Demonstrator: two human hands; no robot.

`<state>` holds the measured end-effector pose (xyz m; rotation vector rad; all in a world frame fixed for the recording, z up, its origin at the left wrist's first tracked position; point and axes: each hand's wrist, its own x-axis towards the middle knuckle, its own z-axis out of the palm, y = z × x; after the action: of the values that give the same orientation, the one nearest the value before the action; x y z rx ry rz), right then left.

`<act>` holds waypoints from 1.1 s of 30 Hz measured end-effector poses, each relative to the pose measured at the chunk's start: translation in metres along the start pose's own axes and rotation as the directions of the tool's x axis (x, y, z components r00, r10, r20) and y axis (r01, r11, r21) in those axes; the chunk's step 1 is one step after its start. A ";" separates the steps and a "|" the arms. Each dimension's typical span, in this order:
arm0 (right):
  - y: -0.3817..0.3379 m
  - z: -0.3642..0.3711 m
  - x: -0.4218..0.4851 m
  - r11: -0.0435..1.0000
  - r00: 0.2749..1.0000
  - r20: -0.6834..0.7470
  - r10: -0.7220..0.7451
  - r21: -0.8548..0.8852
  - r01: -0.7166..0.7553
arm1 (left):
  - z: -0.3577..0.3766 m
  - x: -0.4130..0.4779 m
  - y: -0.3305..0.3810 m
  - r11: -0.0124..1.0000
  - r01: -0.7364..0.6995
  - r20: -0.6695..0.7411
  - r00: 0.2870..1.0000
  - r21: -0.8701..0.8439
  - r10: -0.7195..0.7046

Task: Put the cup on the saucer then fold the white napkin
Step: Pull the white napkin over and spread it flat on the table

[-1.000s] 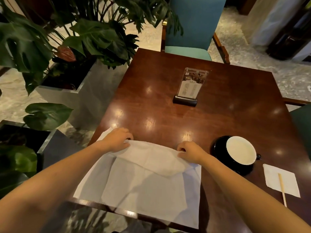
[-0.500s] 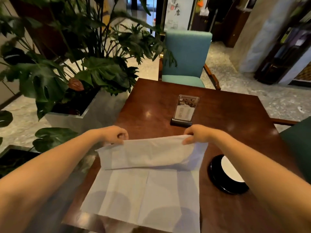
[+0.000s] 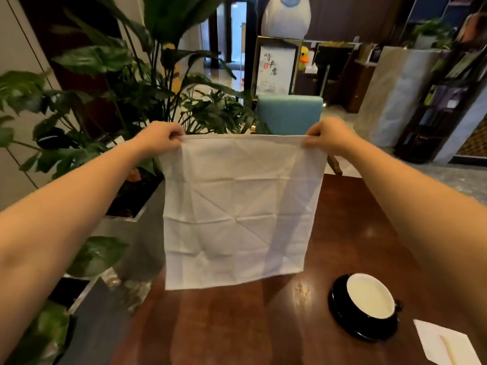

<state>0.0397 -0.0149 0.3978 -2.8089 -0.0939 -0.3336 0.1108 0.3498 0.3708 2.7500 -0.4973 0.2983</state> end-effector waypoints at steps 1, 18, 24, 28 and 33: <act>0.001 -0.001 -0.002 1.000 1.000 -0.015 -0.002 -0.002 0.002 | -0.003 -0.003 -0.002 1.000 0.003 0.013 1.000 0.019 -0.003; 0.048 0.079 -0.126 0.955 0.959 -0.012 -0.283 0.086 0.283 | 0.032 -0.158 0.003 0.969 -0.028 -0.015 0.999 0.247 0.033; 0.095 0.180 -0.221 0.956 0.864 0.444 -0.238 0.263 0.128 | 0.147 -0.296 -0.005 0.988 0.049 0.225 0.971 0.146 -0.081; 0.103 0.232 -0.282 0.957 0.805 0.543 -0.240 0.273 0.101 | 0.212 -0.364 -0.002 0.964 0.163 0.372 0.898 0.212 -0.234; 0.105 0.263 -0.324 0.980 0.800 0.577 -0.166 0.189 0.067 | 0.233 -0.388 0.000 0.939 0.233 0.403 0.857 0.254 -0.321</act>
<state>-0.2070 -0.0414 0.0459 -2.6412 -0.4148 0.5209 -0.2117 0.3844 0.0549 3.0360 -0.1672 -0.3787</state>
